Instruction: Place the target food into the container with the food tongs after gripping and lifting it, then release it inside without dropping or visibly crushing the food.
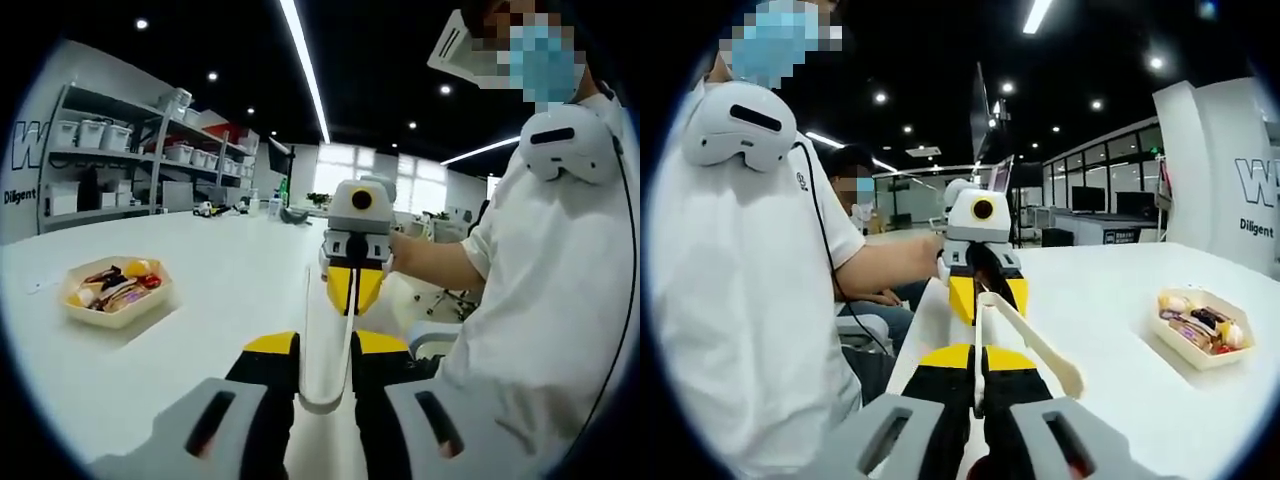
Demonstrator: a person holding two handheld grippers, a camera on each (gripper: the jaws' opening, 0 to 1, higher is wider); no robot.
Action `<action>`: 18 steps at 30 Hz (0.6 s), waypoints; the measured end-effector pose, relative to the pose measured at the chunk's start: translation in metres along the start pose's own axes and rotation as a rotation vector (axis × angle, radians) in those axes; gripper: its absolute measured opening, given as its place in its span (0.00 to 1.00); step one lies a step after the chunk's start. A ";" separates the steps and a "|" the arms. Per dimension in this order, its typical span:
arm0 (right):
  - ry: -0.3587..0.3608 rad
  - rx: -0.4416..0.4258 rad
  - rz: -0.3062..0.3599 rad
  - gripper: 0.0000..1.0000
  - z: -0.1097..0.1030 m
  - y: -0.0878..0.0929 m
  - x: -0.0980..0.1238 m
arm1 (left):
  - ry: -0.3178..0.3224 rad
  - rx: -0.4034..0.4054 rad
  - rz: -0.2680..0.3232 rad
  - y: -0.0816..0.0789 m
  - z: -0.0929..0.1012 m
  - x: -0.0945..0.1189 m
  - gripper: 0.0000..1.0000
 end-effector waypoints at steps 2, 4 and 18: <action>-0.001 0.002 0.000 0.00 0.000 0.000 0.000 | 0.000 -0.001 -0.001 0.000 0.000 0.000 0.19; -0.002 0.006 -0.002 0.00 0.000 0.001 0.000 | 0.000 0.000 -0.002 0.001 0.000 0.000 0.19; -0.002 0.036 -0.010 0.00 0.003 0.005 -0.001 | -0.005 -0.013 -0.008 0.002 -0.005 -0.002 0.19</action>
Point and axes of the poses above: the point that each gripper's makers call its tool centre point, and the gripper's own axes: x roughly backward along the fingers, z roughly to its right, y roughly out of its underside, the point moved 4 cm from there along x, roughly backward along the fingers, and after that the axes turned 15 degrees about x, right-handed, at the moved point
